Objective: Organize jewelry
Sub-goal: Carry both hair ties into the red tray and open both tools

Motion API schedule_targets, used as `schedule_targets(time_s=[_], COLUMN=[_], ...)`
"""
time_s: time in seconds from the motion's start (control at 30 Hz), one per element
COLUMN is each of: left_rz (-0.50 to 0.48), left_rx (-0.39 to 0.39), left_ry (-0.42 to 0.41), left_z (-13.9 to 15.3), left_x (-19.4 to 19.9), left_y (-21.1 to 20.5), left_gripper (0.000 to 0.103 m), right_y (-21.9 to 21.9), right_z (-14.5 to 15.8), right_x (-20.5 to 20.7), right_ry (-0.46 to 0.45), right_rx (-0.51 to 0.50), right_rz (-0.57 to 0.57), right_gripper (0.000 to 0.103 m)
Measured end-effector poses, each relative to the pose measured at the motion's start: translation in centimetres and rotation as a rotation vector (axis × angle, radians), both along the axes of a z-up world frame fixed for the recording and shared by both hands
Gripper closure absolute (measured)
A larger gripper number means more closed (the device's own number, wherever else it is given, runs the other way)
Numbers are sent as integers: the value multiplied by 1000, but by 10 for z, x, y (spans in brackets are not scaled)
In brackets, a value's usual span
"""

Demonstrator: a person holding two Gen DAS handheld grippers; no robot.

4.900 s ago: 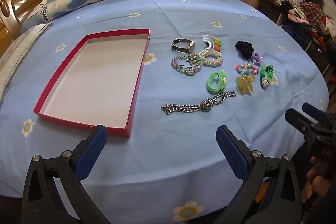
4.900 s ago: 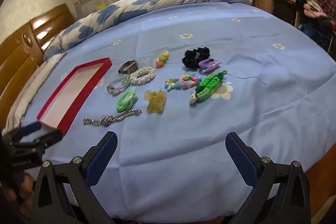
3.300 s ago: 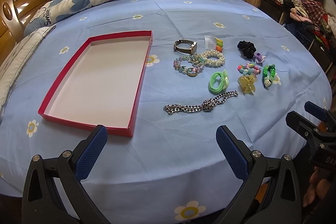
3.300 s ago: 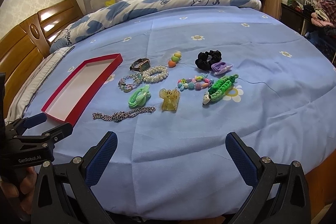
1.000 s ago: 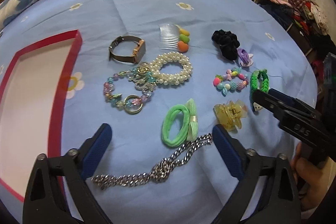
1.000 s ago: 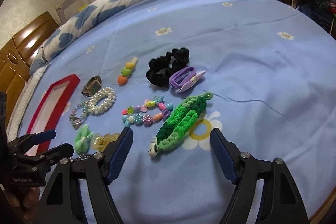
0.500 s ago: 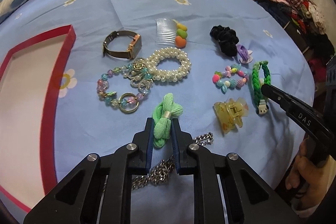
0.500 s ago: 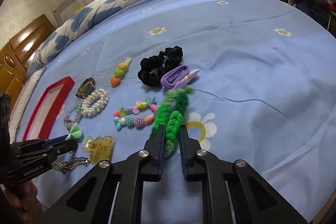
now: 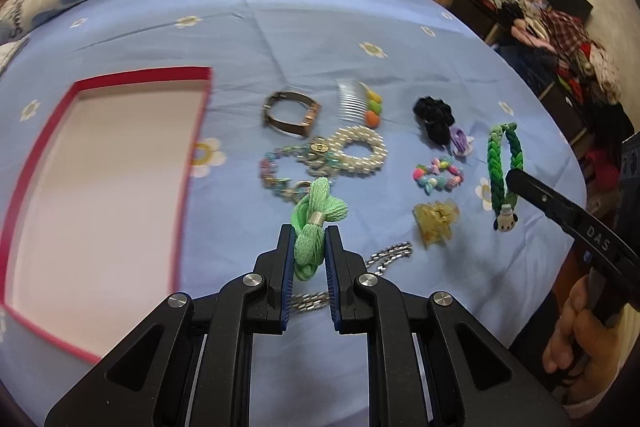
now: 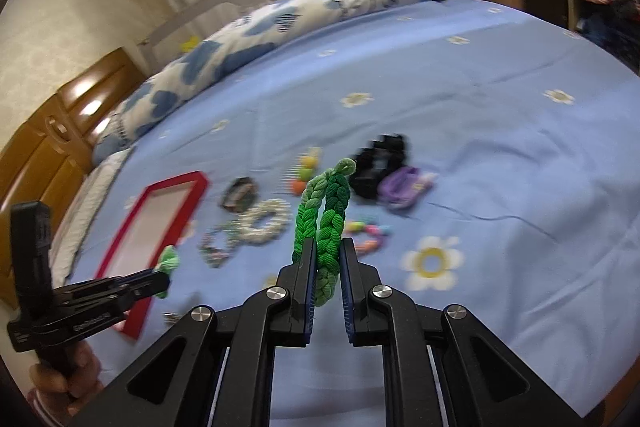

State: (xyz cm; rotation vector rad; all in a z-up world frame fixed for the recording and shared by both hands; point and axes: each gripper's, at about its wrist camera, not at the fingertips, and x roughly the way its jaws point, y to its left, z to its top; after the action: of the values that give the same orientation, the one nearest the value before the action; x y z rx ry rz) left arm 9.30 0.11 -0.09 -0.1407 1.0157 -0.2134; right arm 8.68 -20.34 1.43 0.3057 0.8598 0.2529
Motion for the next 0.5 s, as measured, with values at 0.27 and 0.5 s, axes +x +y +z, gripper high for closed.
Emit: schedule_targets(time_s=[0.27,0.5], left_rz=[90,159], left_rx=[6,17], left_ry=[-8,-9], left_z=[5,5], left_x=[-15,-24], left_y=[43,75], left_gripper=[90,90], right_y=[63,107], right_z=[2,2], right_x=[1,-3], right_ry=[10,18], right_rx=[71,87], right_rz=[153,248], right_gripper=[92,92])
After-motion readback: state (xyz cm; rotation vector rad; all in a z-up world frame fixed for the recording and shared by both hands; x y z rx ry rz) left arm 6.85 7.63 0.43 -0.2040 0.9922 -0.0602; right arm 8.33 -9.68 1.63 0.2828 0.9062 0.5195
